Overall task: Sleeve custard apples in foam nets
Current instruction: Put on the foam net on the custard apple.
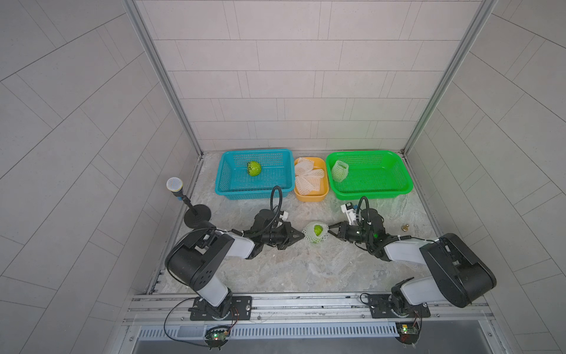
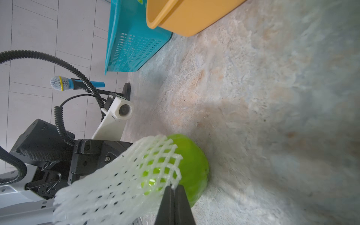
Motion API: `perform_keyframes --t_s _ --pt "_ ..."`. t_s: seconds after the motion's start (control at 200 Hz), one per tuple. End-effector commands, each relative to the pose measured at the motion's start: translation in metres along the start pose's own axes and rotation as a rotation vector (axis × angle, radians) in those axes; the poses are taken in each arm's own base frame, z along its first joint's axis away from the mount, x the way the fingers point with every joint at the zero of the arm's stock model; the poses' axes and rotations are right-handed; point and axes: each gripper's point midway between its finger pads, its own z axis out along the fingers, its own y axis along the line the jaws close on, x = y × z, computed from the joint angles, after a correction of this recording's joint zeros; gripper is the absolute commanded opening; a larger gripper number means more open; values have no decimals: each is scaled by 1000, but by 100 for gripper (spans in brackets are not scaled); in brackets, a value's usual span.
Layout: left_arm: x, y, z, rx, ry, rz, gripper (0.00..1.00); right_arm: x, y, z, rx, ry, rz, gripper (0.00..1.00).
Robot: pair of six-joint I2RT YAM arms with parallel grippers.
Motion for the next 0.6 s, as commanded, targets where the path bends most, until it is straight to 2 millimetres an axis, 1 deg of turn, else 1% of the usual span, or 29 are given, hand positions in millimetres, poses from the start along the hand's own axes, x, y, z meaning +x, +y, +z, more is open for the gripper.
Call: perform_keyframes --t_s 0.0,0.23,0.51,0.595 --pt "-8 4 0 -28 -22 18 1 -3 -6 5 31 -3 -1 0" --pt "-9 20 3 -59 -20 -19 2 3 -25 10 82 13 35 0" --pt "-4 30 7 -81 18 -33 1 12 -38 10 124 44 26 0" --pt "-2 28 9 -76 29 -27 1 16 -41 10 141 61 15 0"
